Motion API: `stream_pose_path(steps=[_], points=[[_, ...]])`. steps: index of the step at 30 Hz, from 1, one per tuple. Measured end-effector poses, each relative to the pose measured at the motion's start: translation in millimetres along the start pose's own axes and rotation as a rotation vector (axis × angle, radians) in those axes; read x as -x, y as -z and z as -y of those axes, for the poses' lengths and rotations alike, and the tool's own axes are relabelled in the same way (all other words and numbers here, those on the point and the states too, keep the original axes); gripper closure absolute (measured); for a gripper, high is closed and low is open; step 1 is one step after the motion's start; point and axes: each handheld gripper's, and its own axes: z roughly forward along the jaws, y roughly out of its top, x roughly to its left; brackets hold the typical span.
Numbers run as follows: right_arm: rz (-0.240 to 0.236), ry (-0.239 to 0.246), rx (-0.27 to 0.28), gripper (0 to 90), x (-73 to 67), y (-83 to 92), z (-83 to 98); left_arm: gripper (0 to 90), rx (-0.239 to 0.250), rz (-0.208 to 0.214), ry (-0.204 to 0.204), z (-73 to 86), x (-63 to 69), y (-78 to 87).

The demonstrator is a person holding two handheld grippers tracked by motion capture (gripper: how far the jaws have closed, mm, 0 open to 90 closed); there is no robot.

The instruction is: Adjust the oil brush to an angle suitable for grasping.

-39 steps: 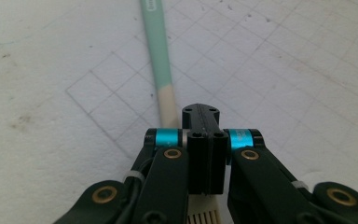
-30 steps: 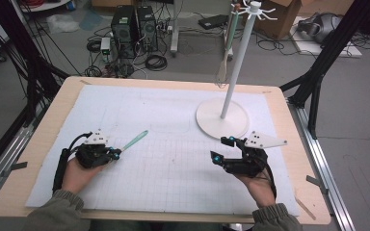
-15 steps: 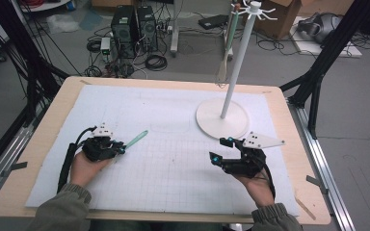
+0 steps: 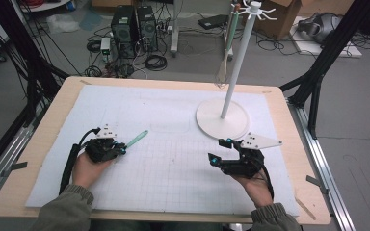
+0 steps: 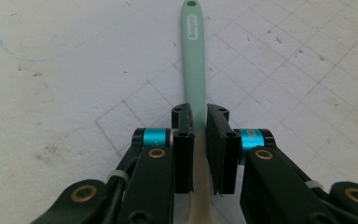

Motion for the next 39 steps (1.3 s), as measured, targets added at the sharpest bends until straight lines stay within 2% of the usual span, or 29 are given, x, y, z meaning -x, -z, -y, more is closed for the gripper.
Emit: stream_pose_path(steps=[9, 11, 23, 35, 39], points=[[-0.009, 0.011, -0.032, 31.5, -2.6, -8.5, 4.1, 81.6, -0.010, -0.007, -0.006, -1.2, 0.9, 0.2], [-0.010, 0.012, -0.041, 31.5, -3.3, -10.0, 4.8, 81.6, -0.003, 0.000, 0.007, -0.9, 0.3, -0.1], [-0.007, 0.012, -0.040, 31.4, -2.5, -11.5, 5.3, 81.9, 0.000, 0.012, 0.022, -0.9, -1.8, 2.2], [-0.009, 0.008, -0.031, 31.5, -3.5, -11.3, 2.9, 81.9, 0.027, 0.038, 0.001, -3.4, 2.8, 13.8], [-0.010, 0.006, -0.030, 31.5, -3.8, -12.5, 1.9, 81.9, 0.024, 0.047, -0.018, -5.5, 4.0, 17.8]])
